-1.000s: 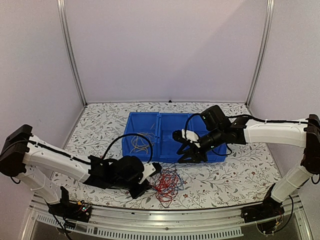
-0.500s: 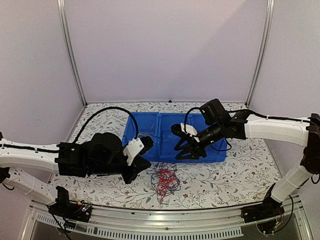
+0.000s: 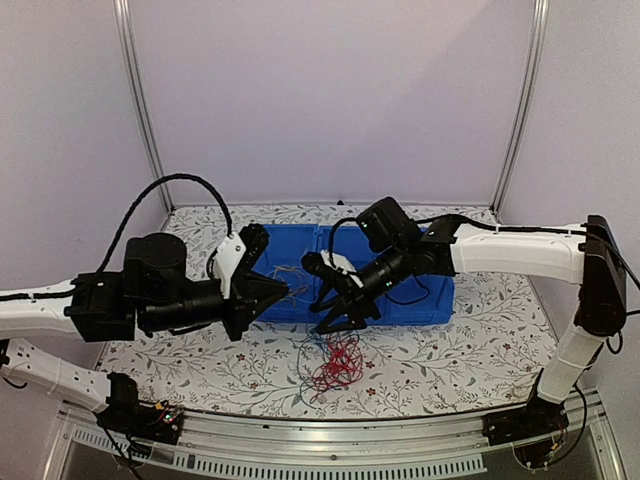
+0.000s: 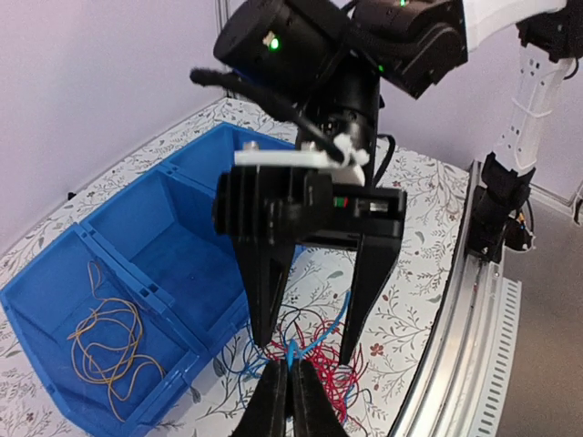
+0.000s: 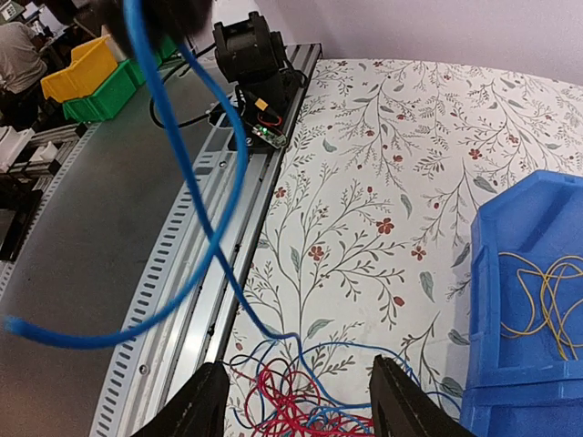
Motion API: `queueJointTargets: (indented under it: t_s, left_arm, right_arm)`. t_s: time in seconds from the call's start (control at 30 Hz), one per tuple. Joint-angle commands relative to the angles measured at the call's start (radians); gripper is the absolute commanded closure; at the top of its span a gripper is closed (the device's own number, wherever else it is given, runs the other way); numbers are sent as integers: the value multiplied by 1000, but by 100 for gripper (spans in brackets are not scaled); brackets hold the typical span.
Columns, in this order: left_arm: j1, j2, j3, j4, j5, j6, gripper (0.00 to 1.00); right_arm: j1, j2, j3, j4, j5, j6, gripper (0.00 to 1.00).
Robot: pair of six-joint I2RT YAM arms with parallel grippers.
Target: Untangle the cables
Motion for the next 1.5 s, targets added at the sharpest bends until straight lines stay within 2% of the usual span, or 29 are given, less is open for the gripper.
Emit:
queueJointTargets:
  t_s: [0.0,0.1,0.2,0.43,0.57,0.67,0.8,0.87,0.97,1.07,1.2,1.3,1.47]
  left_arm:
    - [4,-55,86,38,-66,7,100]
    - [-3,-76,145,37,-107,30,100]
    - [-13,-82,236,36,-152,77,100]
    - [-17,10,594,44,-280,274,100]
    - [-17,71,705,78,-327,370,100]
    - [-17,92,702,112,-363,404,100]
    - [-17,86,674,207,-411,437,100]
    - [-17,84,700,256,-429,470,100]
    - [-17,113,841,268,-451,548,100]
    - [-18,173,1055,260,-442,639,100]
    - [-19,253,1243,302,-454,821,100]
    - [-18,275,1239,358,-467,901,100]
    - [-18,280,1132,393,-503,927,100]
  right_arm:
    - [10,72,-4,71,-84,83,43]
    - [10,126,-55,136,-126,140,46]
    - [11,196,-67,155,-132,155,61]
    - [10,286,-68,151,-96,174,77]
    - [11,321,-68,132,-98,170,85]
    - [11,333,-67,122,-77,156,84]
    - [4,333,-59,119,3,154,73]
    - [-5,334,-61,116,5,149,72]
    - [-24,333,-57,114,2,148,72]
    - [-37,334,-56,113,-5,145,72]
    - [-41,353,-46,101,-14,140,71]
    - [-43,361,-38,95,-18,137,70]
    - [-56,345,-39,88,-26,128,69]
